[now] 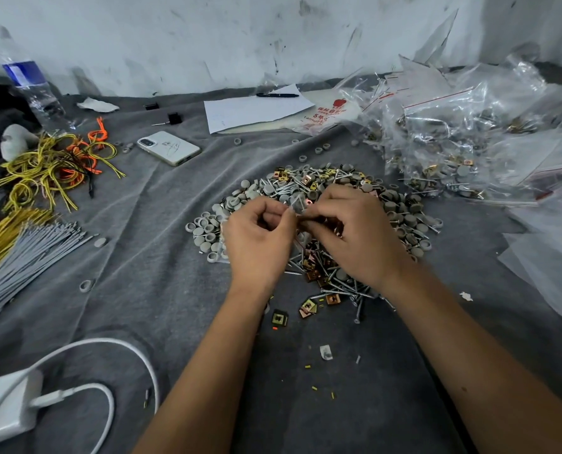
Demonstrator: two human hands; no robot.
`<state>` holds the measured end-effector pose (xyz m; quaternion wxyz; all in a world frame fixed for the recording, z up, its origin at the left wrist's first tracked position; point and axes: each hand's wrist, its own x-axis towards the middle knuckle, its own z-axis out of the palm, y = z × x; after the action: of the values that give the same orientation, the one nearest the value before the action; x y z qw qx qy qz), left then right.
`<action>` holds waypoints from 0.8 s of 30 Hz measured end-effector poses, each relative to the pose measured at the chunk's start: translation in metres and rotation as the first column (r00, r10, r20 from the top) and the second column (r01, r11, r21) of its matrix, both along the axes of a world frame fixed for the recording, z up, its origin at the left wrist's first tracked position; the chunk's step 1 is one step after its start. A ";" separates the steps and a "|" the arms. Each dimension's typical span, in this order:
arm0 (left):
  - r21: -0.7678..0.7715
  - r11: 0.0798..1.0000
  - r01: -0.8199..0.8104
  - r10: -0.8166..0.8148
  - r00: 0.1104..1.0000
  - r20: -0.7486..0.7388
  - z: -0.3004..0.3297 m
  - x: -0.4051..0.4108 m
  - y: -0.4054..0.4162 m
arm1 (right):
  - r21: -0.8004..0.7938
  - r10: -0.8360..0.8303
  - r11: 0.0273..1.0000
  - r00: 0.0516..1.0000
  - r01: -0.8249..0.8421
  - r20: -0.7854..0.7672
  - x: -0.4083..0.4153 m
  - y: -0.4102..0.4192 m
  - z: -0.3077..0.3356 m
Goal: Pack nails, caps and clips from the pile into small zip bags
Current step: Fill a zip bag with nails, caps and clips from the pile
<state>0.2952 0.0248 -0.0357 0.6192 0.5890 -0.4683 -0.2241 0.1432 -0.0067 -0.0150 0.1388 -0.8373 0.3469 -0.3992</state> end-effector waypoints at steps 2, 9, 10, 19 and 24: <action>0.000 1.000 0.011 -0.011 1.000 -0.020 -0.001 0.002 -0.001 | 0.009 -0.015 1.000 0.999 0.016 -0.047 0.000 -0.001 -0.003; -0.016 1.000 0.019 -0.020 0.998 -0.056 -0.001 0.003 -0.001 | 0.066 -0.023 0.998 1.000 0.021 0.021 -0.006 -0.007 -0.001; -0.017 1.000 0.009 -0.011 0.998 -0.065 -0.001 0.004 -0.001 | 0.083 -0.069 0.994 0.995 0.064 0.068 -0.010 -0.009 0.000; -0.018 1.000 -0.003 0.001 0.996 -0.085 -0.001 0.003 0.000 | 0.235 -0.182 0.924 0.886 0.303 -0.427 -0.034 -0.021 -0.001; -0.017 1.000 0.004 -0.005 0.996 -0.087 0.000 0.003 0.000 | 0.235 -0.140 0.934 0.884 0.267 -0.447 -0.027 -0.018 -0.001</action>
<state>0.2981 0.0251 -0.0359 0.6434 0.5725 -0.4441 -0.2471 0.1158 -0.0251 -0.0157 0.1384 -0.8325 0.5103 -0.1655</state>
